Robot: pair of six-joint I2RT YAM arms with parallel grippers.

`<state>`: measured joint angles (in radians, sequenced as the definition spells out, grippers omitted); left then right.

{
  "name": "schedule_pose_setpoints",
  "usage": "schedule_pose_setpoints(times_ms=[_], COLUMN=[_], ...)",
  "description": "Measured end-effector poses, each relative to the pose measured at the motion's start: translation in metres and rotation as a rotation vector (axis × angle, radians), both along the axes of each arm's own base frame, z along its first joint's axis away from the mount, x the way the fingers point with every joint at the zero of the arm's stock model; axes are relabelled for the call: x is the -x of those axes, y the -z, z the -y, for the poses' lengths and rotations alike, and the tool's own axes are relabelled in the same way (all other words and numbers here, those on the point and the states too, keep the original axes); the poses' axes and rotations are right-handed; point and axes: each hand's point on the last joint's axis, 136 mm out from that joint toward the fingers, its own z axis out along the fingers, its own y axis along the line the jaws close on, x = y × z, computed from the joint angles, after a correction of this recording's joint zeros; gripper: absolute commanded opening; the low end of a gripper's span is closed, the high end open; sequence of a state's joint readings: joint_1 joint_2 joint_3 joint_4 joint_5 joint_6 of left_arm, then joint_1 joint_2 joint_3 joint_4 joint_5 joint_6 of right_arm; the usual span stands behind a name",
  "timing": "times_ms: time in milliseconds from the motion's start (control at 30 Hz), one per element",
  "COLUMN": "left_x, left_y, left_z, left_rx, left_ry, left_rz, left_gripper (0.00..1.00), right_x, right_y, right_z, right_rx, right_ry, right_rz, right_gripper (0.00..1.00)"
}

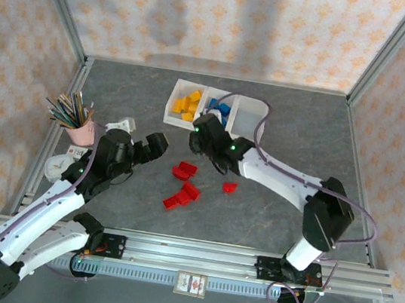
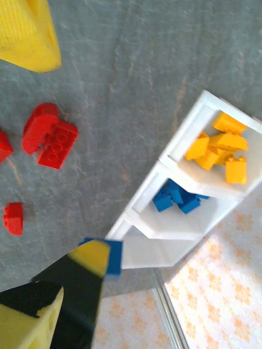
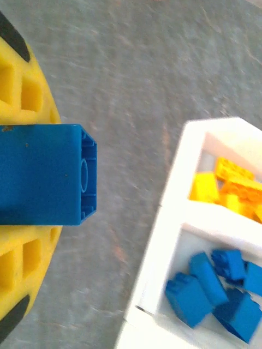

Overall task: Sort the legos into containers by color
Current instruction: Place the lego in the container.

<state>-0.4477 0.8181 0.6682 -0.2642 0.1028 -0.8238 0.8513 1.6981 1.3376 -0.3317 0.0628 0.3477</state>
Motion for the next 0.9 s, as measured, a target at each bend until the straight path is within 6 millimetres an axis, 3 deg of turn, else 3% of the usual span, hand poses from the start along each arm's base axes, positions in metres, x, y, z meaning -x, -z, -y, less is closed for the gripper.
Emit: schedule_pose_setpoints(times_ms=[100,267,433,500,667,900], left_x=[-0.014,-0.034,-0.048,-0.051,-0.054,-0.054], left_y=[-0.011,-0.014,-0.009,-0.007,-0.012,-0.013], left_z=[0.003,0.011,0.015,0.016,0.016,0.017], left_rx=[-0.008,-0.024,-0.029,-0.029,-0.022,-0.026], left_ry=[-0.006,-0.001,-0.003,-0.005,-0.008,0.003], left_rz=[0.037,0.055,0.055,0.053,0.069,0.077], left_gripper=[0.99,0.99,0.99,0.99,0.99,0.99], right_x=[-0.037,-0.097,-0.145,-0.159,-0.174,-0.168], right_y=[0.009,0.029,0.053,0.06,0.069,0.056], right_z=[0.006,0.017,0.025,0.025,0.022,0.023], right_rx=[0.014,0.039,0.066,0.069,0.075,0.068], right_ry=[0.054,0.138,0.188,0.199,0.191,0.169], right_rz=[0.001,0.0,-0.009,-0.01,-0.013,-0.007], right_gripper=[0.33,0.33,0.33,0.38,0.53,0.56])
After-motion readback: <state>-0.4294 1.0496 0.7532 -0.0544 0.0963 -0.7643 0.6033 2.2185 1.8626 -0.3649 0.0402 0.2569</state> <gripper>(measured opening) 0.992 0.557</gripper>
